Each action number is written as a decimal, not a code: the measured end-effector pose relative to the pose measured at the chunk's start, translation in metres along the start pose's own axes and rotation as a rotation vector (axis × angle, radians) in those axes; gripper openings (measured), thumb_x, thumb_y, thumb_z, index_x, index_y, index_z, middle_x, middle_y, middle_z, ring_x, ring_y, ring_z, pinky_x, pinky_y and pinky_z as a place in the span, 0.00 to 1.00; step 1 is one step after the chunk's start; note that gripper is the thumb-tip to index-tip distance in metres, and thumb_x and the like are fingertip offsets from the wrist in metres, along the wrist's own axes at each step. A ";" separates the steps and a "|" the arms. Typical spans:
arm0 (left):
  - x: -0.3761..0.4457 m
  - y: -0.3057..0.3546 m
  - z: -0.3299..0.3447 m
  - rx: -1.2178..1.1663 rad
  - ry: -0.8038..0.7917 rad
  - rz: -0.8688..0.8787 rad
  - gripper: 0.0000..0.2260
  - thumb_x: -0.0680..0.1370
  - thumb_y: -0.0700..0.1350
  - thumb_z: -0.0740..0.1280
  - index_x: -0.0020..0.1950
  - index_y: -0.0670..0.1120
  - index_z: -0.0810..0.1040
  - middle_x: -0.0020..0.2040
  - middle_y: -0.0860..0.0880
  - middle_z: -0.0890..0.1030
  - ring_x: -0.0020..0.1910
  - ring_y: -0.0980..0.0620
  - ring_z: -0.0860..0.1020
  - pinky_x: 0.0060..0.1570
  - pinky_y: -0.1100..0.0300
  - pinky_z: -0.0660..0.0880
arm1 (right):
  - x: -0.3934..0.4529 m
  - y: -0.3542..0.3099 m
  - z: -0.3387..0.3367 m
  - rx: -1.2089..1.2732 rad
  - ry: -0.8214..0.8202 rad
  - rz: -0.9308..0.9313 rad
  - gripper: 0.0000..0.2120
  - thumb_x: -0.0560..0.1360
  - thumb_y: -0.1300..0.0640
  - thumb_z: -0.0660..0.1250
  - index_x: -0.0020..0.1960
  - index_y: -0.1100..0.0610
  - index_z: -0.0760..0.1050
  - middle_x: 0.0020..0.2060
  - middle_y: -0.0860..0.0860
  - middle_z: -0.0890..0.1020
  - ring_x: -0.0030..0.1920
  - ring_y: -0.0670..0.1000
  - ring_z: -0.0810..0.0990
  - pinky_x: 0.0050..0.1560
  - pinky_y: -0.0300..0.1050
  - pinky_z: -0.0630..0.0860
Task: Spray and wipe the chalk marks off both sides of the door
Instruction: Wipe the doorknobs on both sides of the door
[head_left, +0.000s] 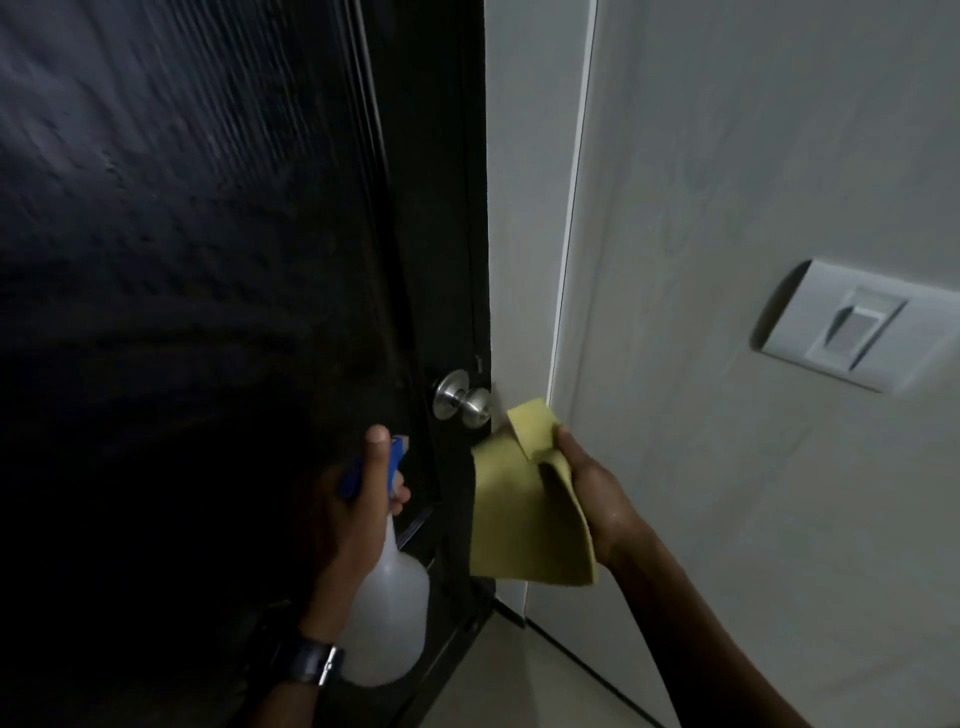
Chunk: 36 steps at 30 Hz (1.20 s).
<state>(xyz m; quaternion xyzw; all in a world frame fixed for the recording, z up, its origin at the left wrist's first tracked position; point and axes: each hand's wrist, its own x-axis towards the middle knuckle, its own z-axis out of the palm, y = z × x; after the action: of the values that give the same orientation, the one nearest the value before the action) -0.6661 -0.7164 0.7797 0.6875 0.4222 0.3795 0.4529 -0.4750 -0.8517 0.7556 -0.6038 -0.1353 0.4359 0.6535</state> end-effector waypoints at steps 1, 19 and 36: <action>-0.004 -0.002 0.004 0.007 -0.008 -0.008 0.41 0.67 0.81 0.48 0.34 0.45 0.79 0.31 0.48 0.83 0.30 0.56 0.81 0.39 0.58 0.74 | -0.003 0.002 0.000 -0.067 0.014 -0.010 0.22 0.82 0.39 0.56 0.58 0.54 0.78 0.48 0.55 0.85 0.45 0.54 0.84 0.41 0.43 0.77; -0.124 -0.003 0.089 -0.425 0.218 -0.547 0.23 0.67 0.50 0.81 0.58 0.42 0.83 0.56 0.40 0.84 0.56 0.44 0.81 0.66 0.43 0.74 | -0.037 0.056 -0.084 -0.250 -0.543 0.074 0.32 0.71 0.35 0.73 0.69 0.49 0.74 0.61 0.53 0.82 0.59 0.56 0.83 0.60 0.63 0.79; -0.180 0.044 0.039 -0.277 0.247 -0.336 0.08 0.74 0.46 0.75 0.50 0.50 0.81 0.47 0.48 0.82 0.47 0.53 0.81 0.43 0.63 0.73 | -0.070 0.020 -0.054 -0.392 -0.794 -0.062 0.18 0.72 0.54 0.76 0.59 0.57 0.80 0.53 0.54 0.85 0.55 0.55 0.84 0.56 0.55 0.81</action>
<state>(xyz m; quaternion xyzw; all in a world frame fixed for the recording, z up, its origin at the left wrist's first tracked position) -0.6839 -0.9046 0.7840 0.4872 0.5267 0.4343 0.5446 -0.4859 -0.9412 0.7498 -0.4976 -0.4740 0.5806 0.4367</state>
